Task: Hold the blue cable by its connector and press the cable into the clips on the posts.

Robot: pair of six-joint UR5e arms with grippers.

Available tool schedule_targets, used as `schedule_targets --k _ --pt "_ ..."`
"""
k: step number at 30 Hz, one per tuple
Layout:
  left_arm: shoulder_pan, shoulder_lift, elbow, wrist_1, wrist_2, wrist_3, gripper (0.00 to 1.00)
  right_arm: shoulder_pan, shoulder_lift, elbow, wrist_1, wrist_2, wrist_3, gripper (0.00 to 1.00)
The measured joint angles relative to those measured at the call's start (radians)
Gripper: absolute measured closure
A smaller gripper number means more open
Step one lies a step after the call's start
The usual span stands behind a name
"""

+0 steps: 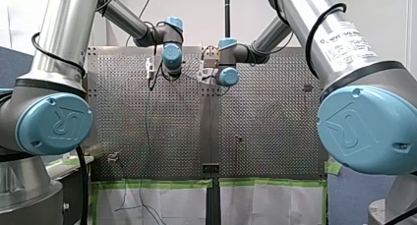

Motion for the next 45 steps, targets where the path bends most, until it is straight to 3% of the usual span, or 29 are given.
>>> schedule_targets --k 4,6,8,9,10,11,12,13,14,15,16,21,30,39,45 --pt "-0.002 0.0 0.002 -0.001 -0.001 0.001 0.0 0.0 0.0 0.0 0.0 -0.001 0.0 1.0" --pt "-0.005 0.0 0.002 -0.001 -0.001 0.001 0.05 0.0 0.001 0.0 0.001 -0.001 0.0 1.0" --pt "-0.007 0.001 0.002 -0.001 -0.002 0.002 0.27 0.0 0.0 0.0 0.001 -0.001 0.0 1.0" --pt "-0.008 0.001 0.002 -0.001 -0.002 0.002 0.27 0.0 0.0 0.0 0.001 -0.001 0.0 1.0" --pt "-0.009 0.001 0.002 -0.001 -0.002 0.002 0.38 0.0 0.0 0.0 0.001 -0.001 0.0 1.0" --pt "-0.01 0.001 0.002 -0.001 -0.002 0.003 0.57 0.0 0.0 0.0 0.002 -0.001 0.0 1.0" --pt "-0.01 0.001 0.002 0.0 -0.001 0.004 0.57 0.0 0.0 0.0 0.002 -0.001 0.0 1.0" --pt "-0.011 0.001 0.002 0.0 -0.001 0.008 0.79 0.0 0.0 0.0 0.002 0.0 0.0 1.0" --pt "-0.011 0.001 0.002 0.0 -0.001 0.012 0.93 0.0 0.0 0.0 0.002 0.0 0.0 1.0" --pt "-0.011 0.001 0.002 0.0 -0.001 0.016 0.93 0.0 0.0 0.0 0.003 0.0 0.0 1.0" --pt "-0.011 0.001 0.002 0.001 -0.001 0.023 1.0 0.0 0.0 0.0 0.003 0.0 0.0 1.0" --pt "-0.012 0.0 0.002 0.013 -0.003 0.046 1.0 0.001 0.001 0.0 0.004 0.0 0.0 1.0" --pt "-0.012 0.0 0.002 0.032 -0.02 0.035 1.0 0.002 0.001 0.0 0.006 0.002 0.004 1.0" --pt "-0.012 -0.001 0.002 0.089 -0.024 0.04 1.0 0.001 0.002 0.005 0.015 0.007 0.019 1.0" --pt "-0.02 -0.011 0.002 0.14 -0.025 0.011 1.0 -0.002 0.002 0.03 0.026 0.013 0.024 1.0"
